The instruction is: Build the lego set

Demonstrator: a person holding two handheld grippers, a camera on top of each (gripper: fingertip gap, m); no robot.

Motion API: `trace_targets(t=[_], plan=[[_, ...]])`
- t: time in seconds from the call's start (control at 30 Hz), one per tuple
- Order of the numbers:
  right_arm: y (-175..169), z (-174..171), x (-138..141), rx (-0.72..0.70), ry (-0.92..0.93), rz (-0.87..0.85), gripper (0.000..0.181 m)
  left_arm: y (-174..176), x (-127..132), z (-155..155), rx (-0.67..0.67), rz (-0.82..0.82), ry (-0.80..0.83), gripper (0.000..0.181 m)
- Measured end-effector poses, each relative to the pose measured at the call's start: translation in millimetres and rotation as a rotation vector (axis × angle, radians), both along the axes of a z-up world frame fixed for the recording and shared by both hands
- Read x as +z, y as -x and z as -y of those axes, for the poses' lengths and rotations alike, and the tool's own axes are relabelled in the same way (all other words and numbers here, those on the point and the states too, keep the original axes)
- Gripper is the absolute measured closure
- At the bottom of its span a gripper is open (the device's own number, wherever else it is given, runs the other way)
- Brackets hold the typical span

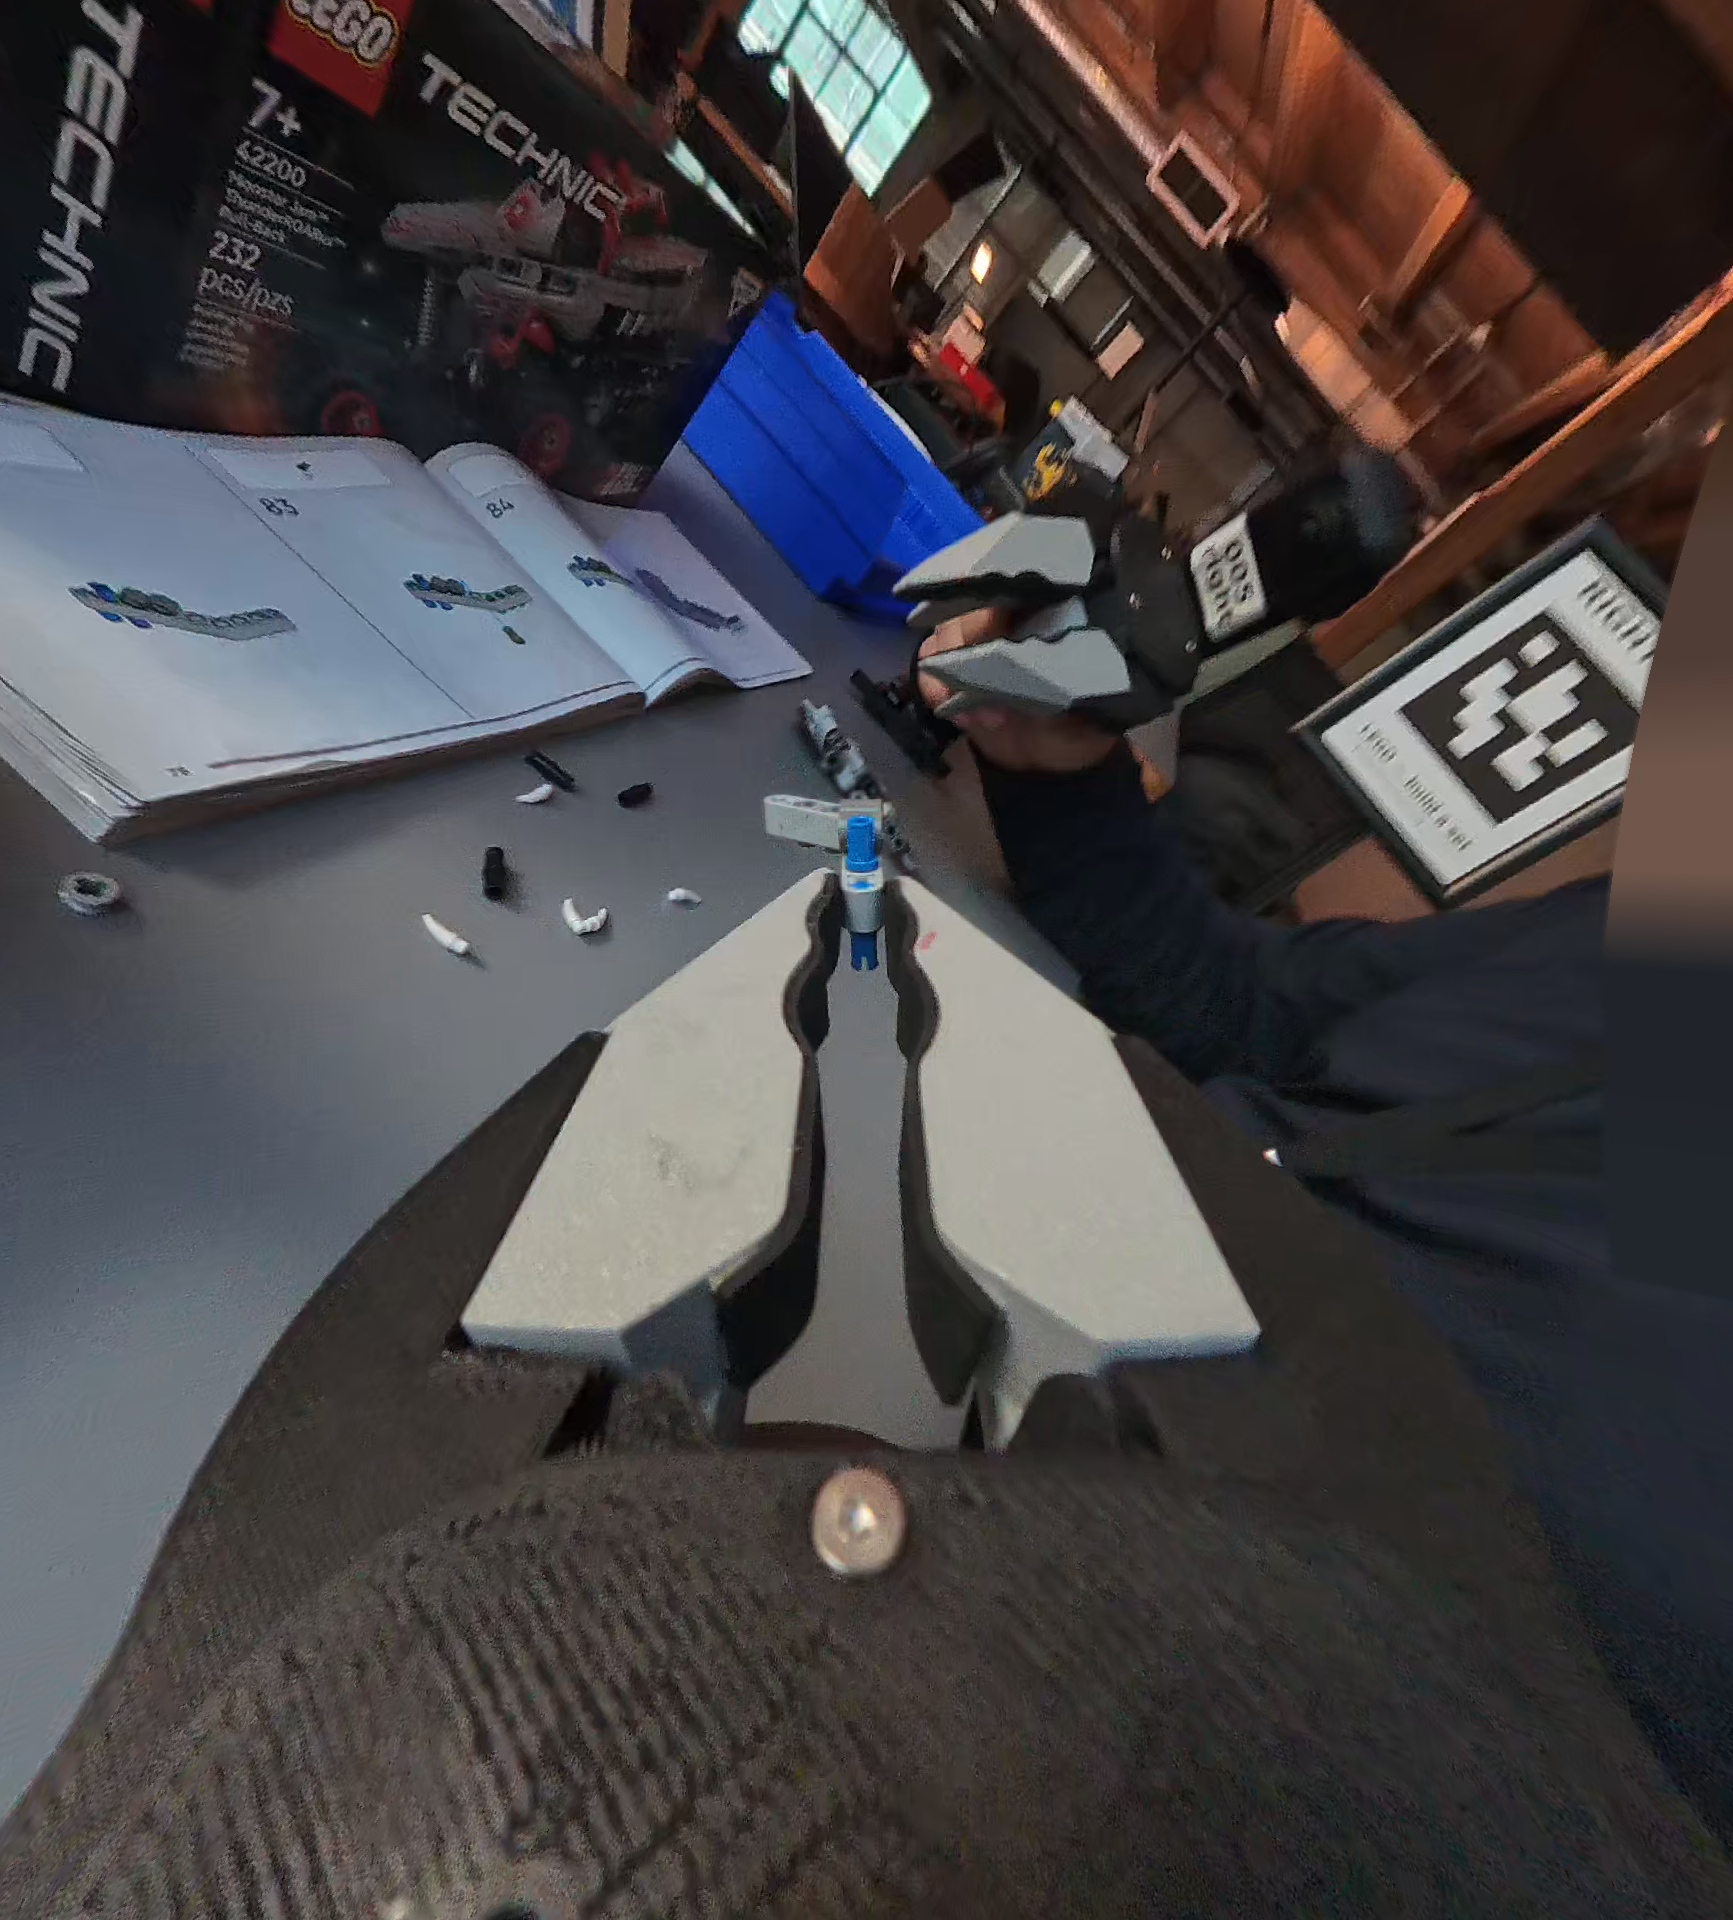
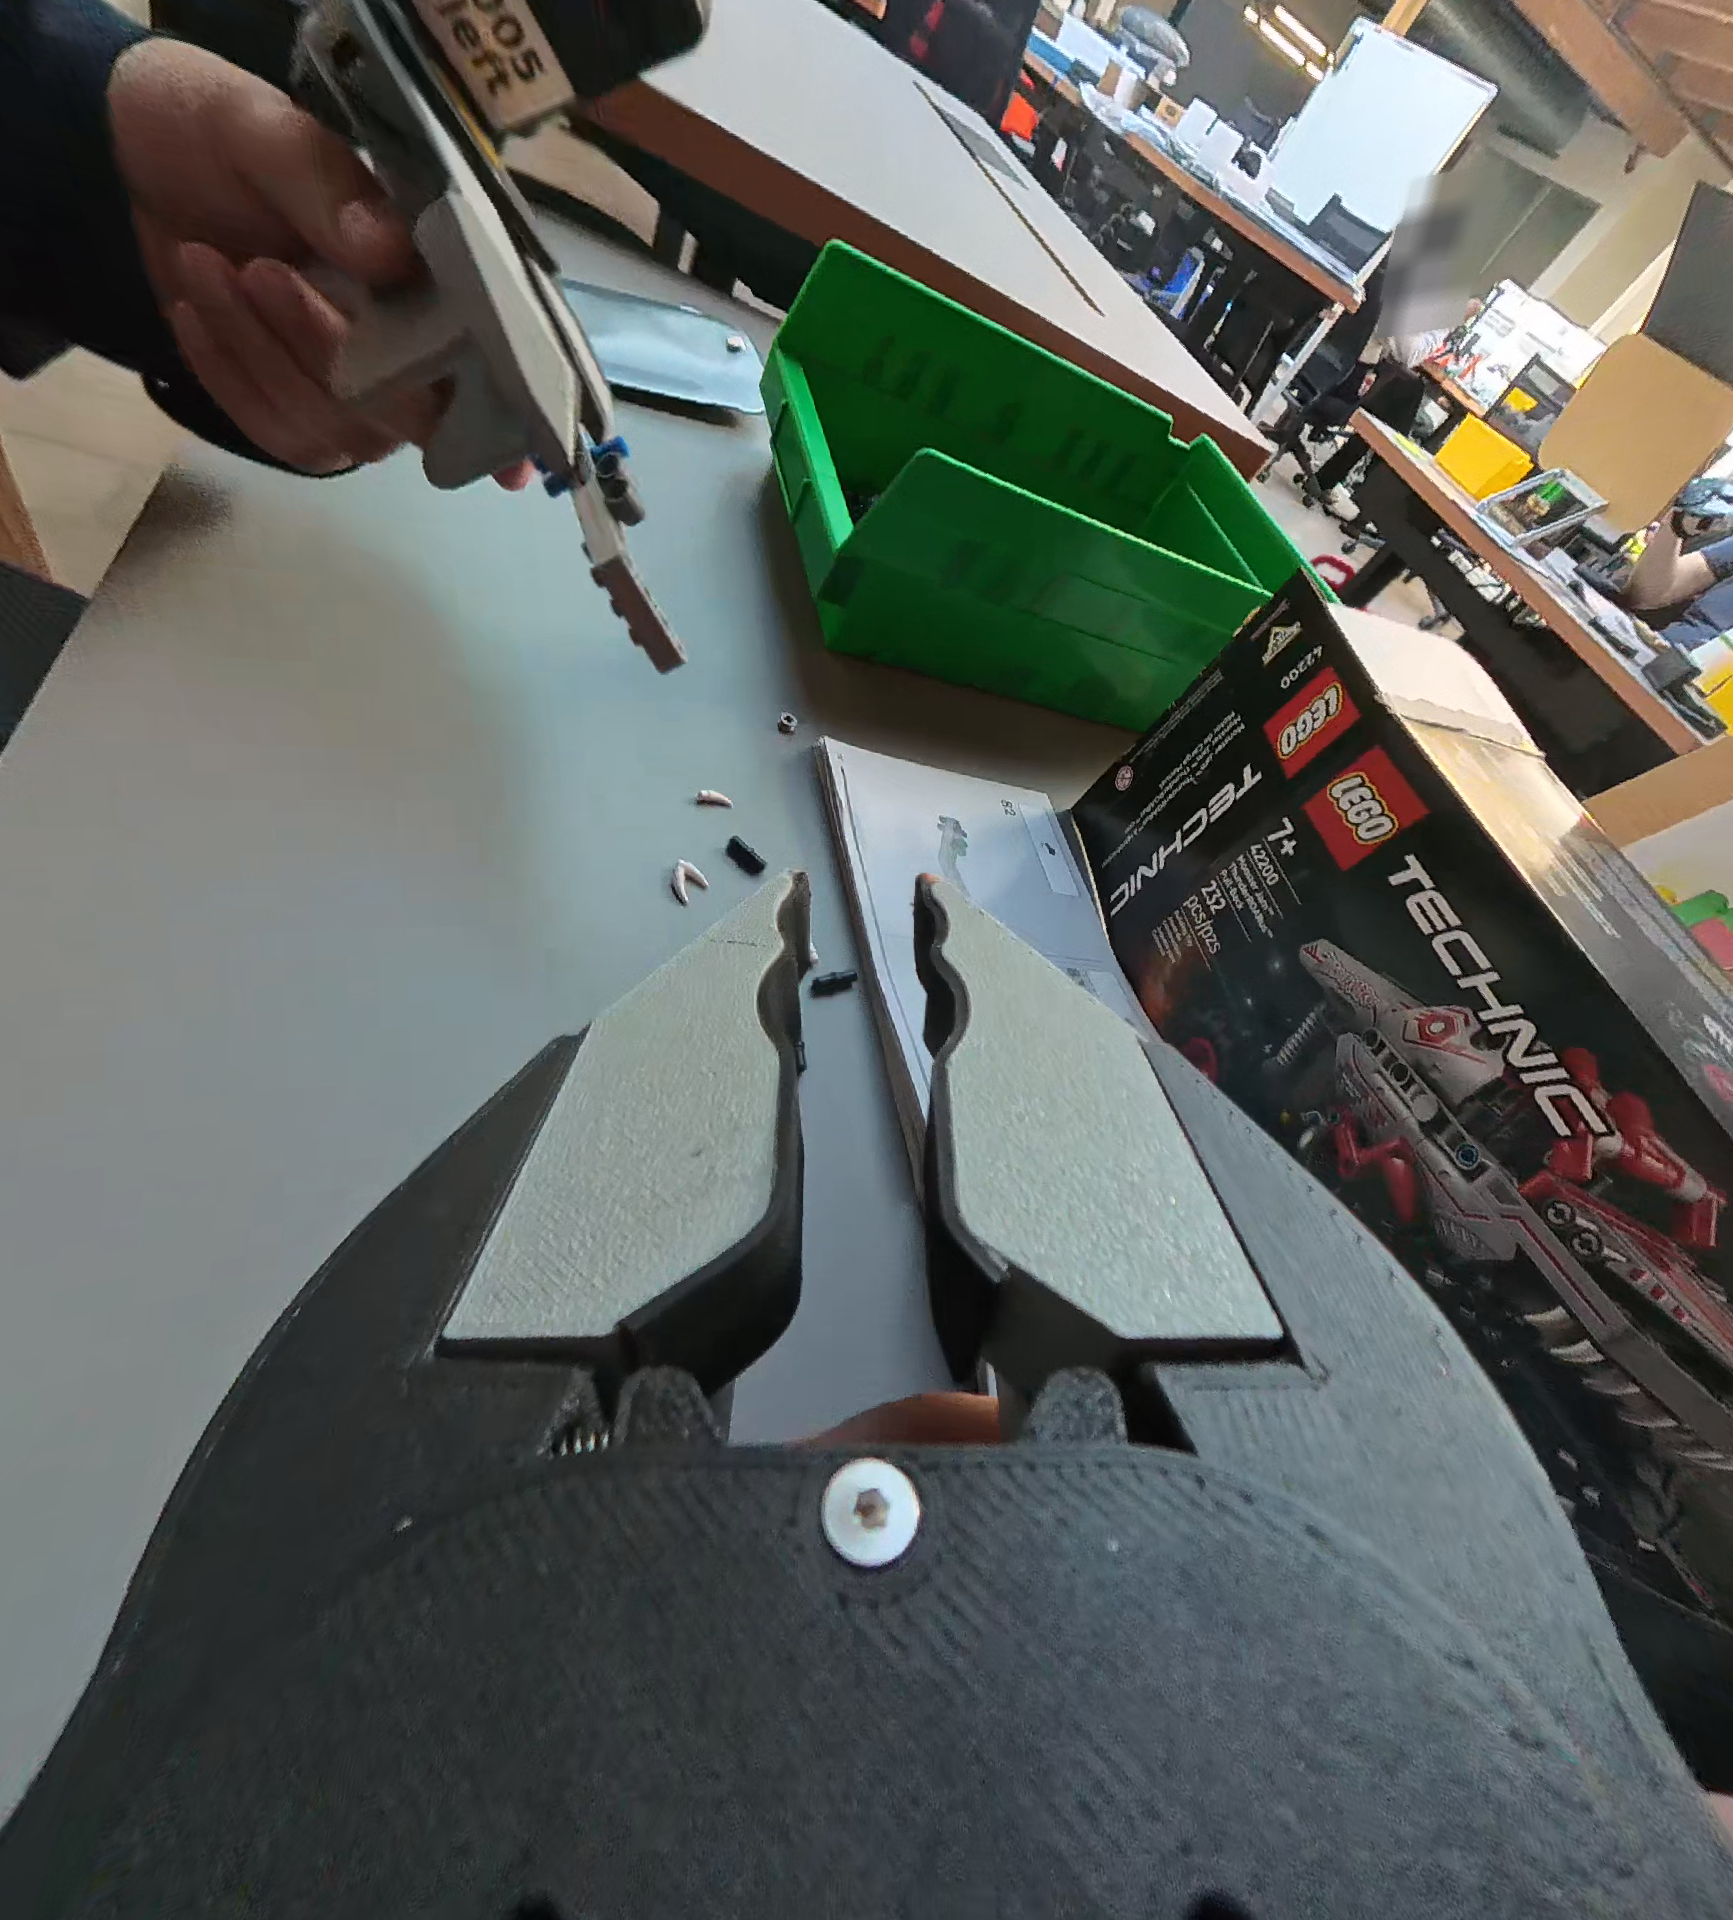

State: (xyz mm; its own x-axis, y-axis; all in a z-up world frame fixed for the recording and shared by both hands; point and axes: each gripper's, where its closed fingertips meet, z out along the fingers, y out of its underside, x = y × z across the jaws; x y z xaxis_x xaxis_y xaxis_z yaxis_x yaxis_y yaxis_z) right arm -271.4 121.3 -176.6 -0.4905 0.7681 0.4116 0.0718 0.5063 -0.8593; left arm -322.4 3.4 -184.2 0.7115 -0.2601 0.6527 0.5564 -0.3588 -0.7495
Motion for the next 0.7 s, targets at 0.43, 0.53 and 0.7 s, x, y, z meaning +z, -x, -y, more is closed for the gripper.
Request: trace_targets(t=[0.43,0.53,0.7], plan=[[5.4,-16.3,-14.7,-0.045,0.029,0.043,0.165,8.8,-53.6,4.5,-0.22,-0.523,0.102,0.176],[5.8,-14.8,-16.1,-0.041,0.03,0.047,0.165,1.2,-50.2,6.6,-0.282,-0.586,0.033,0.176],[5.7,-11.0,-14.8,-0.029,0.041,0.044,0.165,-3.6,-33.5,11.4,-0.313,-0.581,-0.106,0.176]])
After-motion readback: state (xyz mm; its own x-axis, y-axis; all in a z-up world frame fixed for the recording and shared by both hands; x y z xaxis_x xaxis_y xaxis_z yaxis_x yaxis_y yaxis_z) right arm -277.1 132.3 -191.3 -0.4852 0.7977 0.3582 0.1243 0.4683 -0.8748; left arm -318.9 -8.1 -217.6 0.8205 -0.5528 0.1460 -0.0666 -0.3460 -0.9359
